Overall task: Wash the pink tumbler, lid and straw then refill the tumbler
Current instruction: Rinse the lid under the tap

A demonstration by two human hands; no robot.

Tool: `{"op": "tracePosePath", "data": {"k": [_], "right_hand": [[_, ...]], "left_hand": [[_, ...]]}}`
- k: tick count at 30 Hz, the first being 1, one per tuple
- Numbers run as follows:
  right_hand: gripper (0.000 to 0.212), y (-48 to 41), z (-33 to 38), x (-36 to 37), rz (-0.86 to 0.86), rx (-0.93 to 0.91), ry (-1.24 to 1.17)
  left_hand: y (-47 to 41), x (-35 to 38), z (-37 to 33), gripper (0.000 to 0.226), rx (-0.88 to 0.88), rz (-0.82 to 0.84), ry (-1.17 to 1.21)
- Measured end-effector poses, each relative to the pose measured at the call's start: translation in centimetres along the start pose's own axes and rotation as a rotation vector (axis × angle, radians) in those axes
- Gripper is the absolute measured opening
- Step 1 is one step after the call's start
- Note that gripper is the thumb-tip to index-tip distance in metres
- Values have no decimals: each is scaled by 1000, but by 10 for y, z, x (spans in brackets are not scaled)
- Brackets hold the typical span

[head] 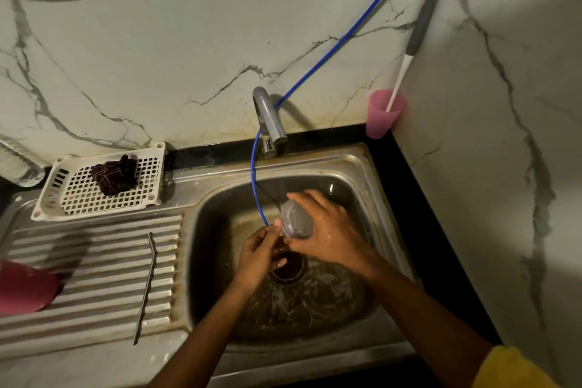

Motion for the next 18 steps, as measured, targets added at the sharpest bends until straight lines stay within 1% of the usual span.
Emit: {"op": "tracePosePath", "data": {"k": [1, 3, 4, 6, 7, 9, 11, 13, 15, 17, 18], "right_hand": [[93, 0, -4, 7, 71, 21, 75], [87, 7, -13, 28, 284, 21, 288], [86, 11, -19, 34, 322, 47, 270], [90, 15, -26, 26, 254, 123, 113], [91, 14, -27, 21, 205, 124, 83], [94, 11, -26, 14, 161, 110, 107], [95, 9, -20, 13, 119, 66, 107], [91, 8, -12, 15, 86, -4, 136], [89, 7, -10, 17, 48, -43, 168], [97, 8, -9, 18, 44, -49, 102], [102, 10, -8, 19, 47, -55, 16]], "left_hand": [[-1, -2, -1, 24, 13, -18, -12], [-2, -6, 0, 19, 33, -57, -39], [-3, -9, 2, 14, 36, -74, -57], [-7, -13, 6, 11, 36, -89, -89], [-8, -14, 7, 11, 39, -81, -106], [-9, -9, 8, 17, 32, -38, -140], [-8, 0, 11, 29, -10, 11, -96], [-7, 13, 14, 32, -80, 61, -18], [-7, 24, 15, 33, -106, 83, -17], [-8, 28, 14, 35, -109, 100, -26], [-8, 29, 13, 33, -110, 114, -17]]}}
Point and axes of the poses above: each hand's wrist, its own y-axis away from the middle knuckle, its own x-axis out of the palm, z = x × y, the point moved 7 cm from there along -y, towards the middle knuckle, and after that the axes turned 14 degrees about y, right-handed, at the moved point
